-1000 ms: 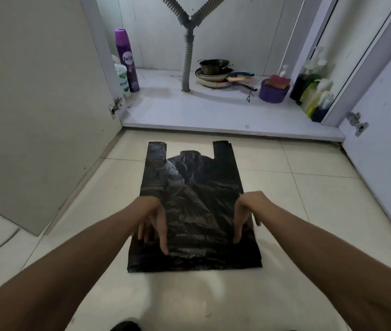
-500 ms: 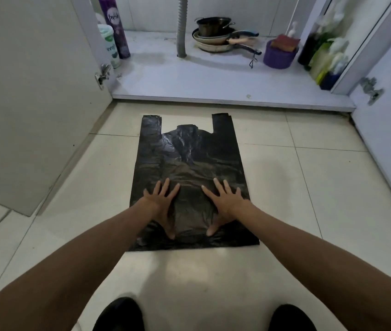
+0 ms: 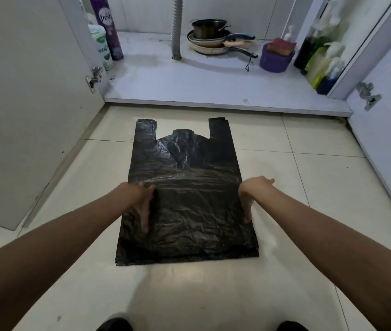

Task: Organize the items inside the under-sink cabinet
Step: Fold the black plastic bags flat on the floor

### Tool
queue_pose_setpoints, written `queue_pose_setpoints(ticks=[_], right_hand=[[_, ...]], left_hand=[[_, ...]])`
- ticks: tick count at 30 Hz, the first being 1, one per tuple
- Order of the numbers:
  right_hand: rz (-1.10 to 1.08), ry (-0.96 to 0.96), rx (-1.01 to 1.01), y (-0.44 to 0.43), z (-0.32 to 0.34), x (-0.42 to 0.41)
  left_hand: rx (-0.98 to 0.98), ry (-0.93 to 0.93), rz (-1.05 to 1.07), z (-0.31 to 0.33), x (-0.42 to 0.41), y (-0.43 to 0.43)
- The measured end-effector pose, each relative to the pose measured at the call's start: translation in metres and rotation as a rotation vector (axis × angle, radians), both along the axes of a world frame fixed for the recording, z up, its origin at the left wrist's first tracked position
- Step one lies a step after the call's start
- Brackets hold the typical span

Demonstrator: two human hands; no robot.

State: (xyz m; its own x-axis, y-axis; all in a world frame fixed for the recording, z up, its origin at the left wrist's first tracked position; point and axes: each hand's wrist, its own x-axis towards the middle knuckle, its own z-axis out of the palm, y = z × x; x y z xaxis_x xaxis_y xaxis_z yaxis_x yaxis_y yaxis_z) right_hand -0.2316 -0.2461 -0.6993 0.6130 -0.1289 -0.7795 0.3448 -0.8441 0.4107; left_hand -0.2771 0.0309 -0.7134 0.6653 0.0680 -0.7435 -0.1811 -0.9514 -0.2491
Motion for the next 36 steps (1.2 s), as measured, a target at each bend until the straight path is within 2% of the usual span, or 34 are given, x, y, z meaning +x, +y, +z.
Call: queue_pose_setpoints(ticks=[2,3,7,11,16,21,26,29,33,36], right_hand=[[0.040,-0.017,0.021,0.012,0.014,0.015],[0.041,-0.084,0.118,0.016,0.014,0.021],[-0.007,-0.418,0.737,0.035,-0.010,0.042],[0.014,-0.495,0.912,0.059,-0.038,0.057],[0.056,-0.609,0.962,0.072,-0.070,0.082],[0.116,-0.611,0.944,0.061,-0.108,0.095],[0.007,-0.760,0.874,0.034,-0.126,0.107],[-0.138,-0.817,0.798,0.028,-0.129,0.116],[-0.280,-0.824,0.697,0.023,-0.127,0.123],[-0.262,-0.841,0.726,0.034,-0.116,0.108]], left_hand=[[-0.119,-0.044,0.072,0.005,0.024,-0.008],[-0.197,-0.096,0.113,0.004,0.034,-0.010],[-0.421,-0.370,0.183,-0.013,0.058,-0.017],[-0.485,-0.543,0.097,-0.033,0.073,-0.022],[-0.517,-0.697,0.023,-0.065,0.093,-0.021],[-0.515,-0.699,-0.058,-0.098,0.104,-0.008],[-0.486,-0.823,0.145,-0.113,0.107,0.020],[-0.444,-0.849,0.236,-0.116,0.112,0.034],[-0.350,-0.819,0.500,-0.112,0.118,0.046],[-0.317,-0.850,0.497,-0.103,0.114,0.038]])
